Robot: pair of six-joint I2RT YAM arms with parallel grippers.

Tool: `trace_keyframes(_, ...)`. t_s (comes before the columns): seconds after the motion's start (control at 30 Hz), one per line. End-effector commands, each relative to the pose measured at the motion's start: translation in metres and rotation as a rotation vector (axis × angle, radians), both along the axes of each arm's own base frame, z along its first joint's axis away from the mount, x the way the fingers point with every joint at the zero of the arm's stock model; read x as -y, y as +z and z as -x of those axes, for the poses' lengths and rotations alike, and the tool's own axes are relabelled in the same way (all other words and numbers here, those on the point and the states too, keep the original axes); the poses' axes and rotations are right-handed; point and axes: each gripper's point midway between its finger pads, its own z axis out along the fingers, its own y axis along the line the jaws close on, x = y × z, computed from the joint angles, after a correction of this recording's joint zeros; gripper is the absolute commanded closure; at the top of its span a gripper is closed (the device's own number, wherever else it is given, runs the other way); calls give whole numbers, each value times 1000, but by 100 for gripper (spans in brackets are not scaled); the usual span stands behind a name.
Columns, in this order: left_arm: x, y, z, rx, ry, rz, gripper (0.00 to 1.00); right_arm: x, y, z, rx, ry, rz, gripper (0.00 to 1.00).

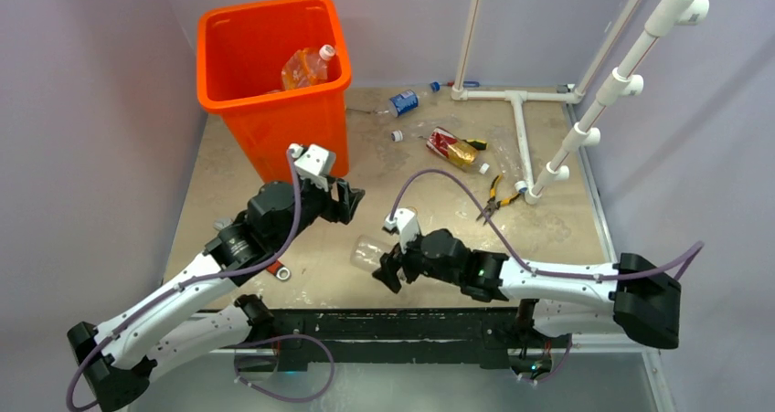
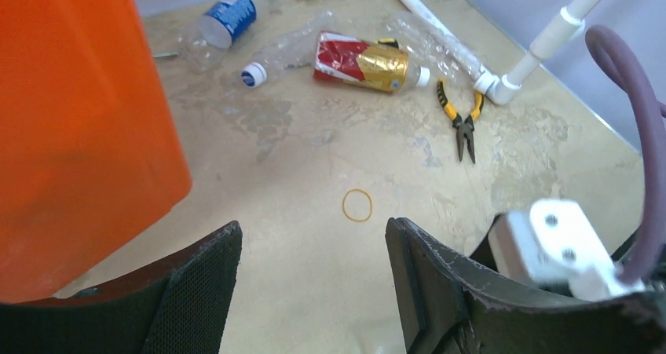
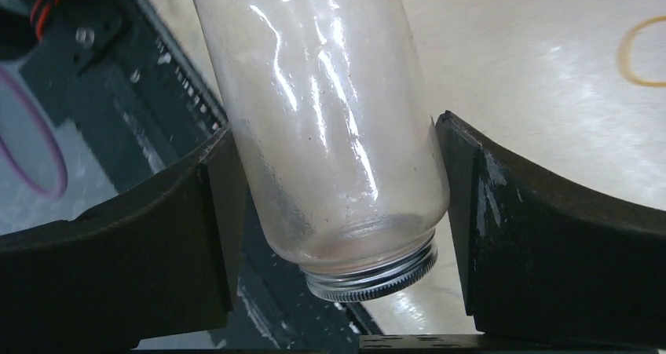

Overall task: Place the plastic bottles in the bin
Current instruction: Pick up the plastic bottle at the center of the board.

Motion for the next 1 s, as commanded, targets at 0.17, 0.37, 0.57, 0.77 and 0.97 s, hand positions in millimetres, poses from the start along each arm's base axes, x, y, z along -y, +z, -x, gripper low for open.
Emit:
trace_keyframes(0.17, 21, -15, -3, -59, -65, -1, 33, -12, -47, 23, -97, 41, 124, 38)
trace_keyframes(0.37, 21, -23, -8, -83, -52, -20, 33, 0, -69, 12, -128, -77, 182, 37)
trace_keyframes(0.57, 22, -34, -12, -113, -42, -49, 33, 4, -74, 11, -157, -119, 204, 31)
trace_keyframes(0.77, 26, -47, -14, -152, -45, -82, 33, 13, -72, 7, -193, -206, 223, 21)
trace_keyframes(0.97, 34, -66, -15, -218, -73, -127, 33, 26, -54, 0, -186, -297, 200, 10)
